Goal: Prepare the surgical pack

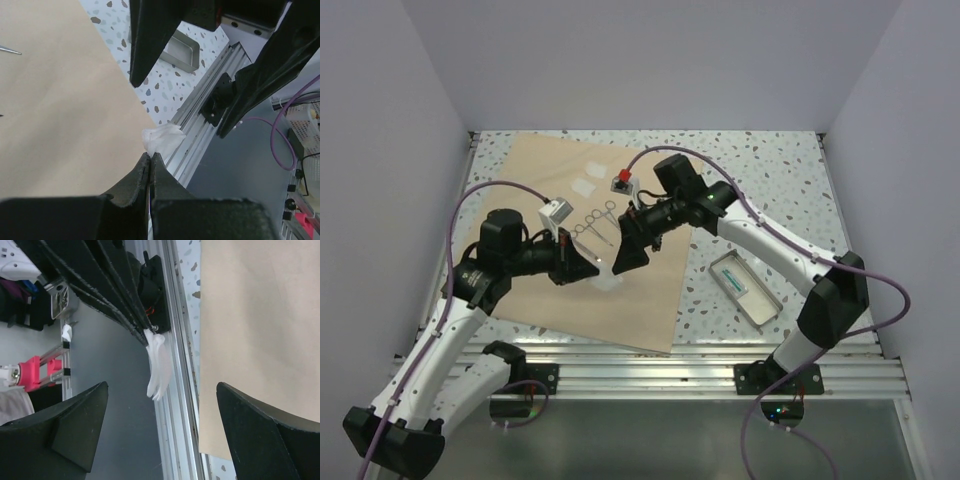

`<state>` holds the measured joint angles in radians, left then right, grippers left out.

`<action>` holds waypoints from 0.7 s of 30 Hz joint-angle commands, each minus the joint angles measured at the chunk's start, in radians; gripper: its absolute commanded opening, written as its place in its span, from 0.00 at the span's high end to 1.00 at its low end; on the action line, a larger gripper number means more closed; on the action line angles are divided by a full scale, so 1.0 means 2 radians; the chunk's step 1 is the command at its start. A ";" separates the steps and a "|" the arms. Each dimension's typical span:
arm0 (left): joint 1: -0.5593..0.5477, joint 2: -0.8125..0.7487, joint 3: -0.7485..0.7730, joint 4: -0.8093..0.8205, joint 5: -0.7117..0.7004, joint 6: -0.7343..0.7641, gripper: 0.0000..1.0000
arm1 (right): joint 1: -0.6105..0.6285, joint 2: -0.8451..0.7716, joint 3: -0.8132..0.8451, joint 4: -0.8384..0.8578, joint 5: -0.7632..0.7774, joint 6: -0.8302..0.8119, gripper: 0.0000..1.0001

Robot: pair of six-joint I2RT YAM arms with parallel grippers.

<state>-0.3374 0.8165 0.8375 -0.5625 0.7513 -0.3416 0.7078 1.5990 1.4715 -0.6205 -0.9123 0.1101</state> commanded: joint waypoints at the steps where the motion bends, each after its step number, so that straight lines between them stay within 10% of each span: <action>1: -0.006 -0.008 0.002 0.004 0.014 -0.011 1.00 | 0.021 0.028 0.032 -0.026 -0.016 -0.014 0.08; 15: -0.012 -0.007 0.002 -0.003 0.023 -0.005 1.00 | 0.059 0.054 0.037 -0.025 -0.009 -0.012 0.25; 21: -0.012 -0.005 0.002 -0.005 0.024 0.000 1.00 | 0.064 0.060 0.026 -0.010 -0.020 0.002 0.62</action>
<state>-0.3519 0.8101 0.8375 -0.5659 0.7746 -0.3531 0.8276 1.7145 1.5108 -0.6685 -0.9154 0.0937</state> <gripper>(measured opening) 0.013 0.437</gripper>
